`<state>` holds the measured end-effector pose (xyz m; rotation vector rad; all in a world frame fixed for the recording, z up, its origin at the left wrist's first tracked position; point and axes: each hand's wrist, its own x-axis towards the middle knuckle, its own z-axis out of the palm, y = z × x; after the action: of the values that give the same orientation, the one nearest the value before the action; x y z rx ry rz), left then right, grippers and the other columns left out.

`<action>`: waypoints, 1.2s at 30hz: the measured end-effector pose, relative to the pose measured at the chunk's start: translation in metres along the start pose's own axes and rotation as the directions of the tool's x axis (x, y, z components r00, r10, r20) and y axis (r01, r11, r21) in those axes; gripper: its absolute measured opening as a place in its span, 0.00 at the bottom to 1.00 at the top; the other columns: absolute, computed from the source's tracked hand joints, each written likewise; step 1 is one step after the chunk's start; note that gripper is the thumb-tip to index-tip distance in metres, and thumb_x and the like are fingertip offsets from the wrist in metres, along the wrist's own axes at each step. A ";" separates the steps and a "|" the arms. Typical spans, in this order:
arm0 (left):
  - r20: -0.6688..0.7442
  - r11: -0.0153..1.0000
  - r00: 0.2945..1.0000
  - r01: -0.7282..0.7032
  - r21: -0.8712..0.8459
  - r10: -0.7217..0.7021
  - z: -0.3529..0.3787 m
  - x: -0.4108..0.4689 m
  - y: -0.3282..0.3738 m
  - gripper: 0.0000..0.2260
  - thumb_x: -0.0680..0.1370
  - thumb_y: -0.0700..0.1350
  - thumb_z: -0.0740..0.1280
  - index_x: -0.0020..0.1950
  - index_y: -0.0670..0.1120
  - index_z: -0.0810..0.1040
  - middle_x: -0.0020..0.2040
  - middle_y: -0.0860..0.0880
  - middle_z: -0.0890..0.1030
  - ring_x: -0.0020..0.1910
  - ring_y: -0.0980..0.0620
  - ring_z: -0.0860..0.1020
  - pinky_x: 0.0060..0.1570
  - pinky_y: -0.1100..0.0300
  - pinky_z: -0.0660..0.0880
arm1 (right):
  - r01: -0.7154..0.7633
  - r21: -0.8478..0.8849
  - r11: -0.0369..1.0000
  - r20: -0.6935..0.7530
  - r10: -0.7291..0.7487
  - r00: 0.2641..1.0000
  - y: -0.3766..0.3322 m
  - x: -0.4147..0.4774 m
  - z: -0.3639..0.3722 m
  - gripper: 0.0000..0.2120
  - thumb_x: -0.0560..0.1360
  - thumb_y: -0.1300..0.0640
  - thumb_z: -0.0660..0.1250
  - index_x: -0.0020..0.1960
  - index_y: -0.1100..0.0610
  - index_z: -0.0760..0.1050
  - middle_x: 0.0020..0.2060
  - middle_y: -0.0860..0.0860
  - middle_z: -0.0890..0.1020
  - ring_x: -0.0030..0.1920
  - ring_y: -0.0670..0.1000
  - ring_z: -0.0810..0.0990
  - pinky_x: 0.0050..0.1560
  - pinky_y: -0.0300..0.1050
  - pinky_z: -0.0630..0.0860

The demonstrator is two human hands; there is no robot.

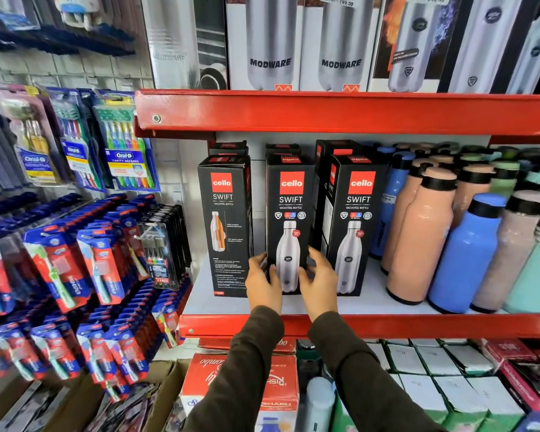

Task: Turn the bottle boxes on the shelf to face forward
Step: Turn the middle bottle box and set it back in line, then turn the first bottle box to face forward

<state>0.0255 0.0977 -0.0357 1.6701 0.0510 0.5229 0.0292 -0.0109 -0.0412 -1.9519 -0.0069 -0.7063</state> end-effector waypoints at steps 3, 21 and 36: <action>-0.004 1.000 1.000 -0.029 -0.005 0.029 -0.002 -0.005 0.002 0.14 0.80 0.39 0.62 0.65 0.45 0.70 0.62 0.44 0.79 0.61 0.47 0.78 0.64 0.51 0.74 | 0.056 0.021 0.998 -0.098 -0.054 0.994 0.001 -0.006 -0.005 0.17 0.75 0.65 0.67 0.62 0.53 0.75 0.55 0.51 0.80 0.50 0.51 0.81 0.53 0.45 0.80; -0.211 0.900 0.875 -0.417 0.130 0.436 -0.082 0.011 0.001 0.13 0.80 0.40 0.61 0.64 0.47 0.72 0.59 0.51 0.75 0.61 0.52 0.73 0.64 0.52 0.71 | 0.257 0.205 0.944 -0.077 -0.246 0.966 -0.066 -0.039 0.049 0.14 0.76 0.59 0.68 0.62 0.52 0.77 0.52 0.46 0.79 0.51 0.43 0.81 0.50 0.37 0.80; 0.055 0.989 0.989 -0.131 -0.062 0.135 -0.110 0.058 -0.027 0.18 0.81 0.42 0.63 0.71 0.43 0.71 0.66 0.44 0.78 0.65 0.50 0.76 0.55 0.74 0.73 | 0.053 0.120 0.991 0.002 -0.053 0.999 -0.063 -0.029 0.097 0.16 0.79 0.59 0.63 0.67 0.54 0.71 0.57 0.52 0.83 0.58 0.51 0.81 0.61 0.54 0.78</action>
<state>0.0443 0.2232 -0.0355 1.6385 -0.1187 0.5698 0.0321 0.1082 -0.0340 -1.8439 -0.1029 -0.7193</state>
